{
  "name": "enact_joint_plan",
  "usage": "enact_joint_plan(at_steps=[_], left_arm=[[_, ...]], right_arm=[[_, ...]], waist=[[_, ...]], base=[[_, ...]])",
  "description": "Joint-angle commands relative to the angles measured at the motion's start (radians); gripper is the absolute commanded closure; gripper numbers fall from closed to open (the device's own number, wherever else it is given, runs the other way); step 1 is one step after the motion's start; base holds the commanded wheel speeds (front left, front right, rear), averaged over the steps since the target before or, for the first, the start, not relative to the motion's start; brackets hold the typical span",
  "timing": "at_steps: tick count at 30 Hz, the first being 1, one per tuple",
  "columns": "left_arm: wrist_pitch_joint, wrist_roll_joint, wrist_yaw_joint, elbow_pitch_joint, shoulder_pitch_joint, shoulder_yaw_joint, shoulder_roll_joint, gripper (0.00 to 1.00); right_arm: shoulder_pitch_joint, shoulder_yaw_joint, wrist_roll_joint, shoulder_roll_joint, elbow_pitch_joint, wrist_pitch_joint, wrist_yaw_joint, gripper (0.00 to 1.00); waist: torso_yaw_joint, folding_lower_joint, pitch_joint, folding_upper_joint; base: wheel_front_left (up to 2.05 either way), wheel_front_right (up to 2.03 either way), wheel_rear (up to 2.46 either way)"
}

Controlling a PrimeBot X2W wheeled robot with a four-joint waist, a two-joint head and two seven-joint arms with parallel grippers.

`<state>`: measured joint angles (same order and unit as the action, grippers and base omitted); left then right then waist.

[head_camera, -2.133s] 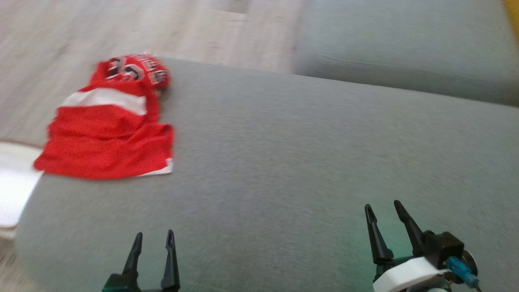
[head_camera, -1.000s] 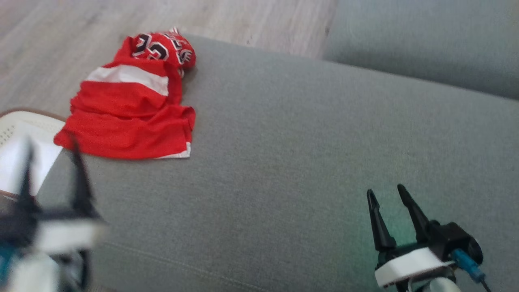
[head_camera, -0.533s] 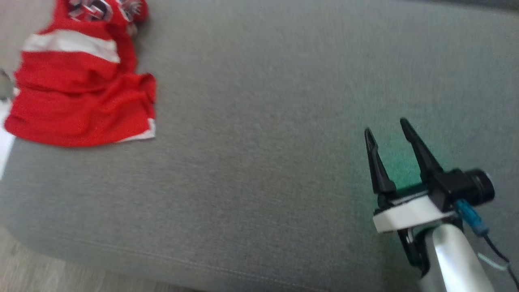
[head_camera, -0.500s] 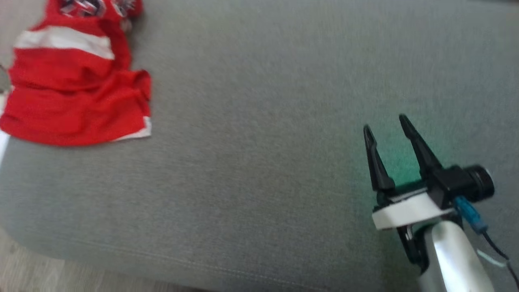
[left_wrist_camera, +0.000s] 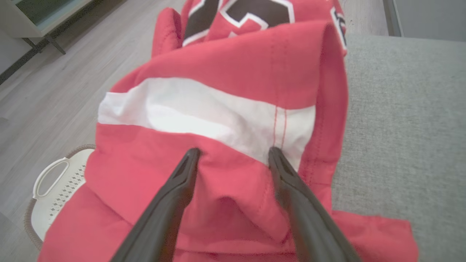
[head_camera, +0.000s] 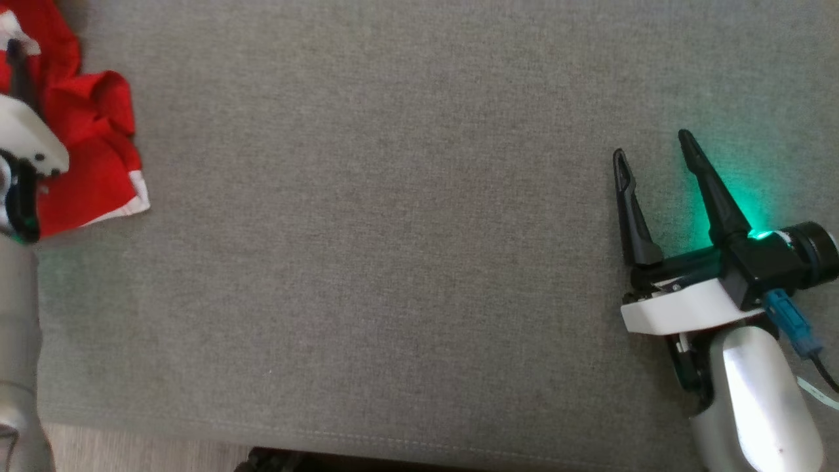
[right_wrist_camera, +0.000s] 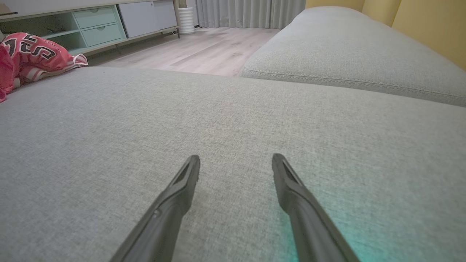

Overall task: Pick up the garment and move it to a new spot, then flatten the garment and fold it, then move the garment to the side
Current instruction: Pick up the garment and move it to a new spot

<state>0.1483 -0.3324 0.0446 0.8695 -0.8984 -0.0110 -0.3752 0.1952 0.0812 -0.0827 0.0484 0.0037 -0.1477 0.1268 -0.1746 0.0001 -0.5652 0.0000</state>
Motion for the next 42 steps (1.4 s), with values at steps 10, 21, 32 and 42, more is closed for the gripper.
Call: enact_joint_plan(at_steps=[10,21,32,42], left_arm=[[-0.036,-0.021,-0.019,0.148,-0.104,0.025,-0.05,0.78],[-0.107,-0.029,0.021,0.239,-0.132,0.006,-0.058,1.0],[-0.174,0.0,0.071,0.168,-0.151,-0.056,-0.124,1.0],[-0.129,0.027,0.081,-0.074,-0.17,-0.153,-0.101,1.0]], right_arm=[[-0.006,0.012,-0.023,0.002,-0.056,0.013,0.004,0.0],[-0.003,0.012,-0.002,0.002,-0.023,-0.003,0.004,0.0],[-0.024,0.025,0.056,0.002,0.069,-0.045,0.004,0.0],[-0.051,0.027,0.127,0.002,0.147,-0.084,0.004,0.0]], waist=[[0.005,-0.0001,-0.055,0.0],[-0.017,-0.0001,0.019,0.0],[-0.034,-0.0001,0.198,0.0],[0.023,-0.0001,0.348,0.0]], base=[[0.0,0.0,0.0],[0.0,0.0,0.0],[0.0,0.0,0.0],[0.0,0.0,0.0]])
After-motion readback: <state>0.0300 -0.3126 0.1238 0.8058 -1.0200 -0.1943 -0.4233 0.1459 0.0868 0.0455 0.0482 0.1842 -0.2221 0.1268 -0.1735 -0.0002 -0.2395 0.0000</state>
